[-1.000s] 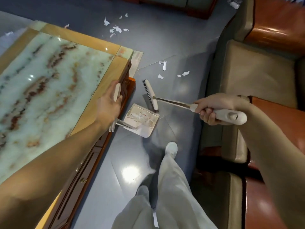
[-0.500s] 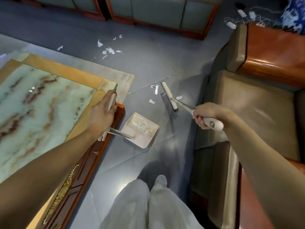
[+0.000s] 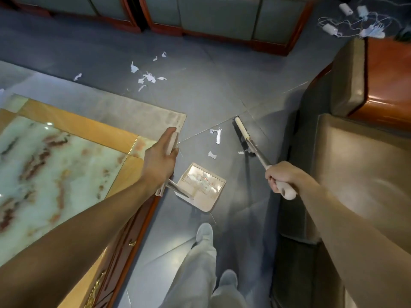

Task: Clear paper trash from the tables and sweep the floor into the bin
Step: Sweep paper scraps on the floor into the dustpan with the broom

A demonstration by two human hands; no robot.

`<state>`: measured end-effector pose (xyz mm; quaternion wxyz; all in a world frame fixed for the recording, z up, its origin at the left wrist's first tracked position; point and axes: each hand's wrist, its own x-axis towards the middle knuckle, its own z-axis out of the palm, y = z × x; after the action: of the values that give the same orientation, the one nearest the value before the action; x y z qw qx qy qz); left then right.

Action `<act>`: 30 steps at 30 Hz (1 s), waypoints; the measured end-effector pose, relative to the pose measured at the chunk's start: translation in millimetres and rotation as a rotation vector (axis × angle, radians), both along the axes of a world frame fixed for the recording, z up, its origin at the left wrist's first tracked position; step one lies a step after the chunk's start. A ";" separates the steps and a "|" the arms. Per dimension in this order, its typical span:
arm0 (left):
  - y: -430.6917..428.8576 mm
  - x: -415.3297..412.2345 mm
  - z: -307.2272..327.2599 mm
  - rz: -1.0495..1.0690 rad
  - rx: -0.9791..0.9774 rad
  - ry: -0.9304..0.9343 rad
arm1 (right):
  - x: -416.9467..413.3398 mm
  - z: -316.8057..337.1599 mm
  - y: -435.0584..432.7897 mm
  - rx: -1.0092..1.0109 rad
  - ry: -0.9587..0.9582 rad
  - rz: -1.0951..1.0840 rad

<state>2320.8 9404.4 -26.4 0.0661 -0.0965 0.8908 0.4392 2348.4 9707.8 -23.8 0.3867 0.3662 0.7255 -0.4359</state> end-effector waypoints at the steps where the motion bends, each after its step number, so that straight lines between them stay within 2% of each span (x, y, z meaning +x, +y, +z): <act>1: 0.9 -12.9 -0.7 -0.002 0.005 -0.001 | -9.4 -1.9 -6.8 -0.049 -0.011 -0.053; 7: 10.6 -64.2 5.4 0.029 -0.016 0.043 | -53.8 17.6 -27.4 -0.412 -0.023 -0.453; 11: 13.7 -82.3 6.1 0.029 0.000 0.056 | -76.1 43.8 -11.1 -0.451 0.006 -0.484; 13: 15.0 -90.9 6.8 0.024 0.008 0.061 | -88.8 51.5 -7.0 -0.423 -0.010 -0.415; 17: 15.3 -107.9 5.8 0.019 0.015 0.054 | -124.2 52.4 -1.8 -0.249 -0.056 -0.124; 23: 4.9 -116.1 1.5 0.050 0.022 0.038 | -170.3 8.7 5.5 0.068 -0.050 0.339; 26: 1.7 -122.4 -0.7 0.075 0.046 0.036 | -171.6 -10.6 9.9 0.099 -0.168 0.422; 30: 8.8 -134.4 -4.2 0.097 0.031 0.020 | -167.5 -16.2 13.5 0.037 -0.230 0.368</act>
<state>2186.4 9413.2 -30.6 0.0374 -0.1343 0.8787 0.4565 2180.9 9721.3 -39.9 0.5332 0.2816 0.7391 -0.3001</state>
